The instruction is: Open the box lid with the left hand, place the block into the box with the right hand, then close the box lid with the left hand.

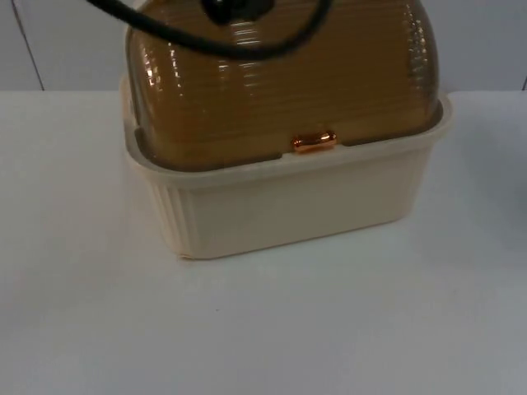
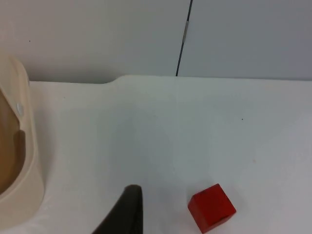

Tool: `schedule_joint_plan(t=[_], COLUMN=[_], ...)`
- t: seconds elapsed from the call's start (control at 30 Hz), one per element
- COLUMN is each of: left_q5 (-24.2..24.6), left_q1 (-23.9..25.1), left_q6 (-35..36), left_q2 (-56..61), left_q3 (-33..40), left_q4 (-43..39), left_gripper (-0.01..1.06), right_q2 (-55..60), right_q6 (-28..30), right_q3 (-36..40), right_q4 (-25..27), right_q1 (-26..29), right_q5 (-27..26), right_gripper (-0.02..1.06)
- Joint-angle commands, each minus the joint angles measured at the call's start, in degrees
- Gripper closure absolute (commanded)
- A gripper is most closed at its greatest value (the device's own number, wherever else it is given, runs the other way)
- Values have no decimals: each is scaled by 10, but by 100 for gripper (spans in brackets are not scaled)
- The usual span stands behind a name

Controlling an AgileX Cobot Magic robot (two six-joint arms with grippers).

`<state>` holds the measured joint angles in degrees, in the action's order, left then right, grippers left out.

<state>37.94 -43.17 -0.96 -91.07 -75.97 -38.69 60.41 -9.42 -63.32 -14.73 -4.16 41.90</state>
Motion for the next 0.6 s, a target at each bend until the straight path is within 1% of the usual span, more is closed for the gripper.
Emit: schedule_joint_plan(t=[0.0, 0.13, 0.17, 0.27, 0.3, 0.33, 0.4, 0.43, 0.47, 0.5, 0.53, 0.57], left_q5=[6, 38, 38, 31, 19, 19, -15, -23, -24, -26, -26, -26], left_q1=[-29, -91, -91, -124, -132, -132, -146, -150, -151, -151, -151, -151], left_q6=[25, 114, 114, 187, 217, 217, 285, 323, 361, 414, 414, 466], left_q2=[-16, -79, -79, -110, -115, -115, -118, -118, -118, -118, -118, -118], left_q3=[-3, 1, 1, 38, 53, 53, 109, 128, 149, 169, 169, 186], left_q4=[-52, -172, -172, -271, -307, -307, -401, -453, -508, -553, -553, -610], left_gripper=[1, 1, 1, 1, 1, 1, 1, 1, 1, 1, 1, 1], right_q2=[0, 0, 0, 0, 0, 0, 0, 0, 0, 0, 0, 0], right_q6=[0, 0, 0, 0, 0, 0, 0, 0, 0, 0, 0, 0], right_q3=[-5, -5, -5, -5, -5, -5, -5, -5, -5, -5, -5, -5], right_q4=[-2, -2, -2, -11, -15, -15, -16, -16, -16, -16, -16, -16], right_q1=[0, 0, 0, 0, 0, 0, 0, 0, 0, 0, 0, 0], right_q5=[-1, 0, 0, 0, 0, 0, 0, 0, 0, 0, 0, -1], right_gripper=[0, 0, 0, 0, 0, 0, 0, 0, 0, 0, 0, 0])
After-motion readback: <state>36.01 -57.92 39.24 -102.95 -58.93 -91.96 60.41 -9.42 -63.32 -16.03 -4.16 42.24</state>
